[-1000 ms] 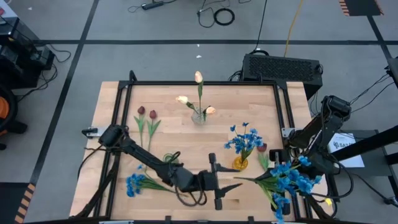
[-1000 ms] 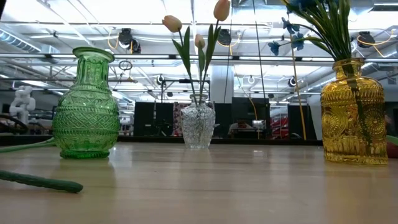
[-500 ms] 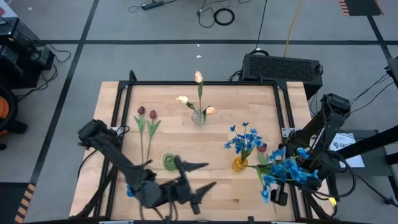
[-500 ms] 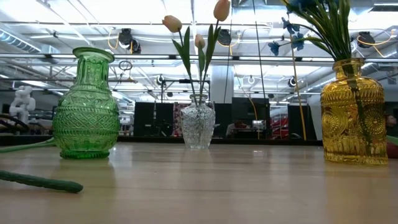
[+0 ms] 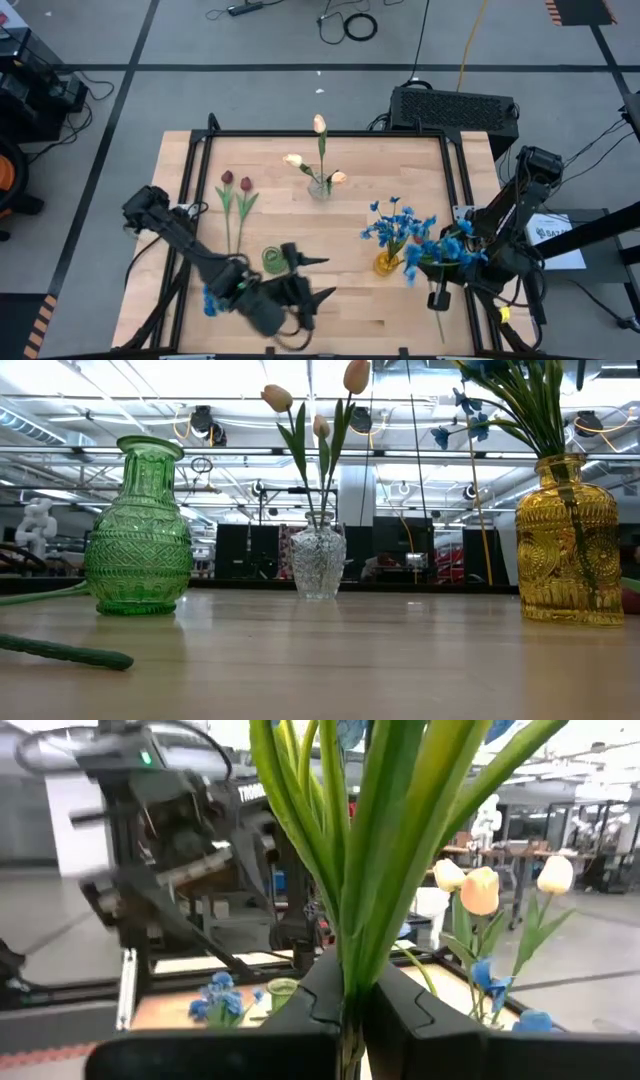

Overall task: Sort flowers into vase by color
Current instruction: Put the right blue flowers into the yellow vase

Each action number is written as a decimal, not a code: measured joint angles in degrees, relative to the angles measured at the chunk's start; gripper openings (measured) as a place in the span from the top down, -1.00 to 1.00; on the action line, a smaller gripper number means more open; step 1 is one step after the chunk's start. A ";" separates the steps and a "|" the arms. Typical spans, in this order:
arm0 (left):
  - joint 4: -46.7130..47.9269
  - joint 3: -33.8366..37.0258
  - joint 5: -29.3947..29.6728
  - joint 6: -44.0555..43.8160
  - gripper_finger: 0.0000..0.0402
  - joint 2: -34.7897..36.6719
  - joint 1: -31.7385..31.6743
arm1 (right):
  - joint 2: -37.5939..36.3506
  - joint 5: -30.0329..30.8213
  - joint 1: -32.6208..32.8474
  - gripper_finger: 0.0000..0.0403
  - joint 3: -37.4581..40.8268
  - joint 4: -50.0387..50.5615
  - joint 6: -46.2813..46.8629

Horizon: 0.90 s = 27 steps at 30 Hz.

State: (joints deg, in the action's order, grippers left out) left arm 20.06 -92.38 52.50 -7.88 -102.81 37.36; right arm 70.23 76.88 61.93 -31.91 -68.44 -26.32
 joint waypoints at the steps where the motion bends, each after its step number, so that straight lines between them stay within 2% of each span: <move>1: -0.83 0.00 -1.59 -0.25 -0.55 -0.64 -1.17 | -0.48 -0.03 0.07 0.96 0.40 -0.05 0.61; 6: -6.08 0.00 -13.73 0.14 -0.44 -5.47 -7.69 | -2.20 0.02 2.75 0.96 0.60 0.01 0.10; 10: -14.26 0.04 -20.30 -0.82 -0.38 -10.02 -12.38 | -4.70 2.91 6.26 0.96 0.60 0.00 -2.37; 14: -23.03 0.02 -23.57 -3.76 -0.37 -14.80 -16.00 | -5.87 3.30 8.74 0.96 0.60 0.15 -3.79; 20: -27.49 0.04 -27.86 -11.39 -0.37 -18.83 -20.07 | -5.96 3.99 10.99 0.96 0.60 1.24 -3.12; 24: -29.99 0.04 -31.63 -12.89 -0.37 -20.01 -20.95 | -5.96 4.27 12.22 0.96 0.60 1.38 -2.73; 27: -30.54 0.04 -31.80 -12.81 -0.37 -19.80 -20.94 | -5.96 4.24 12.94 0.96 0.60 1.40 -1.88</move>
State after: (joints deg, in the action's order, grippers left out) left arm -10.48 -92.33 20.70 -20.69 -122.62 16.41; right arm 64.27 81.12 74.87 -31.31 -67.04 -28.19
